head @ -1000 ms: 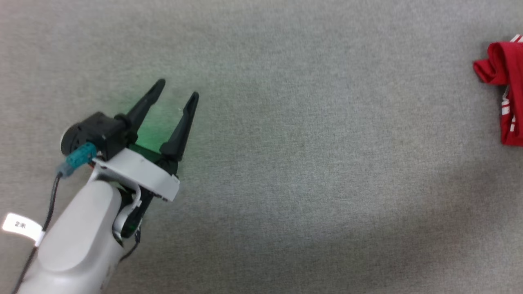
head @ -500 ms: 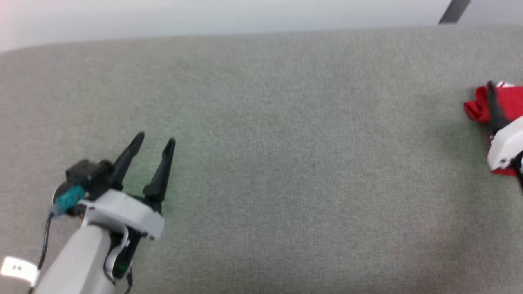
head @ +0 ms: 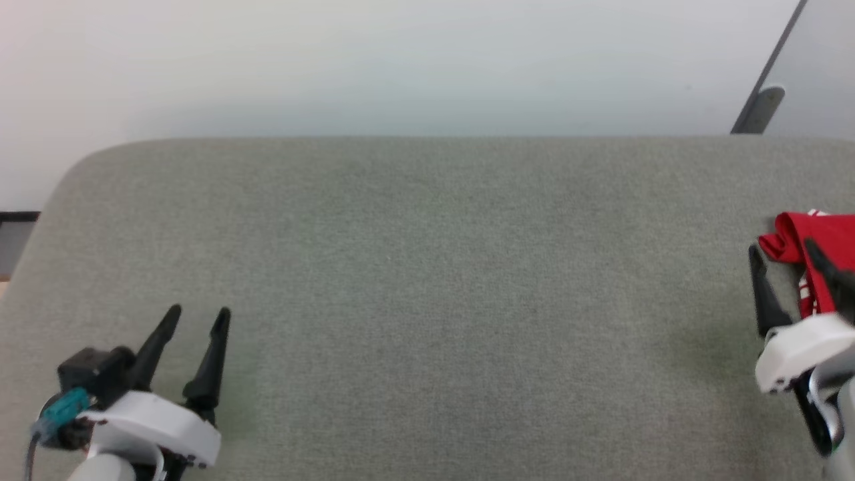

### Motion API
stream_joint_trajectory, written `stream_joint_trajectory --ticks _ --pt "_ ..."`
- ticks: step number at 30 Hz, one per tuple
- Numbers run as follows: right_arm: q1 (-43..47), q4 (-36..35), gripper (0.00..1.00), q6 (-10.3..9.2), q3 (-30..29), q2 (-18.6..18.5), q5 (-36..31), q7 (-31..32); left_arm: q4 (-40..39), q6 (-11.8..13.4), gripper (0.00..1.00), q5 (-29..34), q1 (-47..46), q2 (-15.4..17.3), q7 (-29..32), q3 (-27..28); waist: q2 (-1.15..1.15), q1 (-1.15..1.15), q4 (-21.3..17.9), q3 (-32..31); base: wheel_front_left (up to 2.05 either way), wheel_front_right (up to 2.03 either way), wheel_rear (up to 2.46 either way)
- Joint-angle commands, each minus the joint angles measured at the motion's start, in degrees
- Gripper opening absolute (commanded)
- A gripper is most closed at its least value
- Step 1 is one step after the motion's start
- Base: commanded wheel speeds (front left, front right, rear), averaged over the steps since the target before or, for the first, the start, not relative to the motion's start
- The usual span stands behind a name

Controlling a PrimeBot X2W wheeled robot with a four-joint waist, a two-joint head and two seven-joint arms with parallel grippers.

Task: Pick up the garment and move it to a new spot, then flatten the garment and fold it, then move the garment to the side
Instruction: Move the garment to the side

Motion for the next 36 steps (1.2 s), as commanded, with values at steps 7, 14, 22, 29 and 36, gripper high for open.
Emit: stream_joint_trajectory --ticks 7,14,22,29,36 --pt "9.7 -7.7 1.00 -0.12 -3.8 3.7 -1.7 -0.2 -3.1 0.1 1.00 1.2 6.9 -0.4 0.0 4.4 0.00 0.00 1.8 -4.0 0.00 0.00 0.00" --pt "16.6 -14.7 1.00 -0.12 -6.5 7.2 -3.2 -0.2 -5.4 0.1 1.00 2.3 11.1 -1.5 0.0 7.9 0.00 0.00 1.7 -4.9 0.00 0.00 0.00" --pt "22.7 -19.5 1.00 -0.12 -8.3 10.8 -4.6 -0.2 -6.6 0.1 1.00 3.1 13.2 -2.6 0.0 9.8 0.00 0.00 1.5 -5.2 0.00 0.00 0.00" --pt "25.1 -21.3 1.00 -0.12 -8.8 12.4 -5.2 -0.2 -6.8 0.1 1.00 3.3 13.8 -3.0 0.0 10.5 0.00 0.00 1.2 -5.2 0.00 0.00 0.00" --pt "26.2 -22.5 1.00 -0.12 -9.3 13.3 -5.5 -0.2 -7.4 0.1 1.00 3.6 14.1 -3.6 0.0 11.0 0.00 0.00 0.8 -5.2 0.00 0.00 0.00"
